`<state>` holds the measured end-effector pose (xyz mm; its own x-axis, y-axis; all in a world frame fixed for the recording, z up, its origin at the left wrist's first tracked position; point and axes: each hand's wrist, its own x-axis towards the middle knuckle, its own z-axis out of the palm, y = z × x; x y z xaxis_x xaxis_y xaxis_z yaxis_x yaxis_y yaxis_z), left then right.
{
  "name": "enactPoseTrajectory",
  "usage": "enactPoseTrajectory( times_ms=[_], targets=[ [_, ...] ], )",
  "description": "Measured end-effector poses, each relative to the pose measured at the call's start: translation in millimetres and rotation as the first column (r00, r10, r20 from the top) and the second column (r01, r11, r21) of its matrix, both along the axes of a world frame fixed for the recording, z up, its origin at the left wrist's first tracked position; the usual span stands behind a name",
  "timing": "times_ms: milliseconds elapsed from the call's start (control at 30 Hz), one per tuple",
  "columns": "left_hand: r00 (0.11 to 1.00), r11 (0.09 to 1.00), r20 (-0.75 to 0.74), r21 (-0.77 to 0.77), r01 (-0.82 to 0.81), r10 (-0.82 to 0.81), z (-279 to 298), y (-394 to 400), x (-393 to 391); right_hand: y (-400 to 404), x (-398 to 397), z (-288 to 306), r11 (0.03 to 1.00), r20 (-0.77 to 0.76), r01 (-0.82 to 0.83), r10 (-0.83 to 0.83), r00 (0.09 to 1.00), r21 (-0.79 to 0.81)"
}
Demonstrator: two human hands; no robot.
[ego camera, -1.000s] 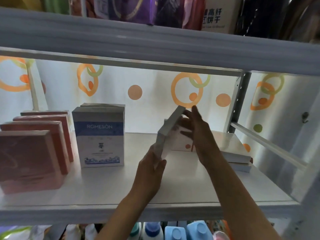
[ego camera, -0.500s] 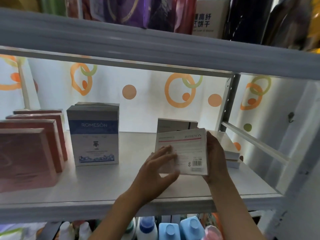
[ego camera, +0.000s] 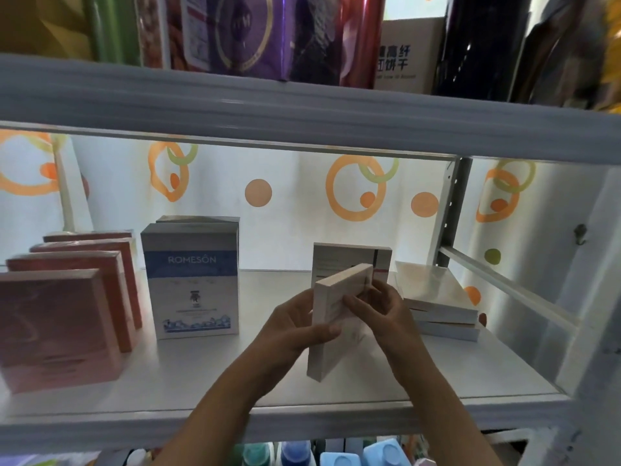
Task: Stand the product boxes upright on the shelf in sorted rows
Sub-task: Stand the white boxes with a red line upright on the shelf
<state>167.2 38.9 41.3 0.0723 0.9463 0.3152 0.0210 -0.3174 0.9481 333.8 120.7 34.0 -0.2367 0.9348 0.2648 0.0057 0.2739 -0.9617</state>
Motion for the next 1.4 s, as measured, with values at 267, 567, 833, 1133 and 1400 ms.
enactPoseTrajectory(
  times_ms=[267,567,833,1133,1400],
  targets=[
    [0.931,0.935,0.093,-0.069,-0.347,0.353,4,38,-8,37,32,6,0.951,0.121,0.264,-0.284,0.951,0.159],
    [0.873,0.886,0.173,-0.004,-0.463,0.457,-2,91,-2,73,39,31,0.851,0.280,0.274,-0.425,0.861,0.448],
    [0.726,0.718,-0.048,0.205,-0.665,0.686,-19,109,-1,89,36,-2,0.759,0.300,0.310,-0.546,0.782,0.573],
    [0.734,0.739,-0.120,0.219,-0.638,0.669,-25,115,3,95,31,-5,0.712,0.331,0.346,-0.626,0.706,0.611],
    [0.684,0.728,-0.251,0.258,-0.635,0.685,-35,116,9,91,30,-5,0.739,0.346,0.370,-0.617,0.707,0.562]
  ],
)
